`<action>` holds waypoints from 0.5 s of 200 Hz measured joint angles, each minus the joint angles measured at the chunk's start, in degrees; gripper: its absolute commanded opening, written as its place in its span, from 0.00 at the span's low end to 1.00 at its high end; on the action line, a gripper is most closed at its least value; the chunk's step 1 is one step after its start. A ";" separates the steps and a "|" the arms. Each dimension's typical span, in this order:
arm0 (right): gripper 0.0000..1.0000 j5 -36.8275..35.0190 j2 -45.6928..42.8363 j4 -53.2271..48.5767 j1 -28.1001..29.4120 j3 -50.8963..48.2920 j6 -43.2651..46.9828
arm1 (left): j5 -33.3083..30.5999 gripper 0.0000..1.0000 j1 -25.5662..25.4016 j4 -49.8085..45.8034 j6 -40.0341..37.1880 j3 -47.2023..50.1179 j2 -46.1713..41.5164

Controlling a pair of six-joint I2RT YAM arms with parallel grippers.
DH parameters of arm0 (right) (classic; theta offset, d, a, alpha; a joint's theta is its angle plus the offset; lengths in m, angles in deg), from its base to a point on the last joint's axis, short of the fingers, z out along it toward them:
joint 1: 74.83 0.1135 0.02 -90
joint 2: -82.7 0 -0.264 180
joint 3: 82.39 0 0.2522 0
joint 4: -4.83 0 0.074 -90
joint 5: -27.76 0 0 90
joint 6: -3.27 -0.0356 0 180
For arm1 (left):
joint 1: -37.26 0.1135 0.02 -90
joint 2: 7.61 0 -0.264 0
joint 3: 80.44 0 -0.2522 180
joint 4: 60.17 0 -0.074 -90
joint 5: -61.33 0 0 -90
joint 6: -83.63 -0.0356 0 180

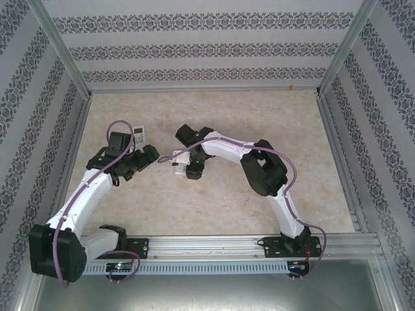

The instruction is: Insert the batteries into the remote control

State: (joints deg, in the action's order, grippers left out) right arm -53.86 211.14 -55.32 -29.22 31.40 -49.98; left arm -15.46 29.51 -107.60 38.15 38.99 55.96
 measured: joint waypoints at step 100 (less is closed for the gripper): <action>0.46 18.93 -9.18 6.14 -3.50 -2.36 -27.23 | 17.70 0.83 2.95 9.14 9.14 0.20 4.96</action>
State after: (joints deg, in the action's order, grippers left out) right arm -34.93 201.96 -49.18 -32.72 29.04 -77.22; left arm 2.24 32.46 -98.46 47.28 39.19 60.92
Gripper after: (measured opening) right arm 0.478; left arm 0.891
